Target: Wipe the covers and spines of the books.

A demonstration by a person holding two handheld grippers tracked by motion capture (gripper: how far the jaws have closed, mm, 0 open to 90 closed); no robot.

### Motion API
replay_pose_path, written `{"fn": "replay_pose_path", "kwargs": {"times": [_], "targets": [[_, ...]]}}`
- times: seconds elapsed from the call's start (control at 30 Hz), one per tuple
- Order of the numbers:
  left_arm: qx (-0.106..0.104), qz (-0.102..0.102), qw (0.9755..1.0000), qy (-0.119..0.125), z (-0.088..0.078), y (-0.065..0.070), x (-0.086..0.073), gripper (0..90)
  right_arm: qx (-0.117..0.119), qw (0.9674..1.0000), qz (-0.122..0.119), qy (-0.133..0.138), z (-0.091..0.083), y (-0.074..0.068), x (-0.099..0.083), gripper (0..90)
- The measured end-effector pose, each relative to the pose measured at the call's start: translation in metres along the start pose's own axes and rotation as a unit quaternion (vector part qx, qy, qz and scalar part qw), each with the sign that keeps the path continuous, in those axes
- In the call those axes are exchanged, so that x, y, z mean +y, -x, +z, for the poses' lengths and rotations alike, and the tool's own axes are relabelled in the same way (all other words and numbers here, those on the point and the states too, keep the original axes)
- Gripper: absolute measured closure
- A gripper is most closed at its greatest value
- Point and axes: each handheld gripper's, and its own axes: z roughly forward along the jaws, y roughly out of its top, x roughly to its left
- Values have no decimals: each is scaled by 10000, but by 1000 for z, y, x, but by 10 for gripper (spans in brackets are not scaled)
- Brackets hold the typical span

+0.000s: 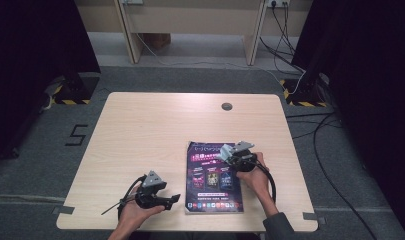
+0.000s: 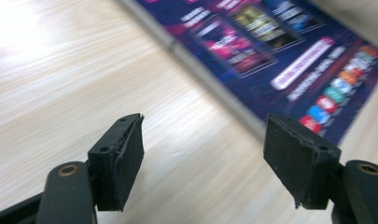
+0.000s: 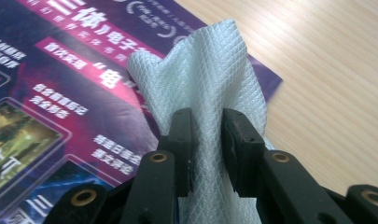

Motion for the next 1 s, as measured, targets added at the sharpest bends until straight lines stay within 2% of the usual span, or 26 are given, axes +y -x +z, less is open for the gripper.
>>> {"fn": "replay_pose_path", "kwargs": {"times": [0.03, 0.17, 0.37, 0.6, 0.63, 0.67, 0.7, 0.77, 0.83, 0.9, 0.97, 1.0], "targets": [[36, 8, 10000, -15, -2, -3, 0, 279, 27, 9999, 99, 22, 0, 1, -1, 742], [250, -38, 9997, -64, -3, -12, -2, 265, -64, 9999, -112, -15, 0, -6, 2, 750], [372, -91, 9993, -59, -3, -16, -1, 259, 315, 9987, -396, 65, 2, -37, 12, 748], [434, -110, 9990, -76, -3, -20, -1, 257, 872, 9924, -857, 164, 3, -89, 26, 747], [434, -110, 9990, -76, -3, -20, -1, 256, 872, 9924, -857, 164, 3, -89, 26, 747], [498, -133, 9986, -65, -3, -22, -1, 256, 1050, 9896, -965, 188, 2, -101, 28, 745], [515, -150, 9985, -66, -4, -22, -2, 255, 1156, 9882, -985, 194, 1, -106, 28, 746], [520, -152, 9985, -61, -4, -23, -2, 254, 1245, 9865, -1042, 216, -2, -115, 26, 745], [543, -142, 9984, -75, -4, -24, -1, 253, 1291, 9846, -1158, 201, -5, -120, 25, 745], [527, -164, 9984, -79, -3, -23, -2, 252, 1355, 9843, -1113, 210, -5, -118, 25, 740], [525, -138, 9985, -90, -3, -23, -2, 252, 1372, 9845, -1075, 216, -3, -112, 25, 738], [536, -124, 9984, -102, -3, -23, -2, 252, 1281, 9862, -1033, 194, -3, -109, 24, 738]]}}
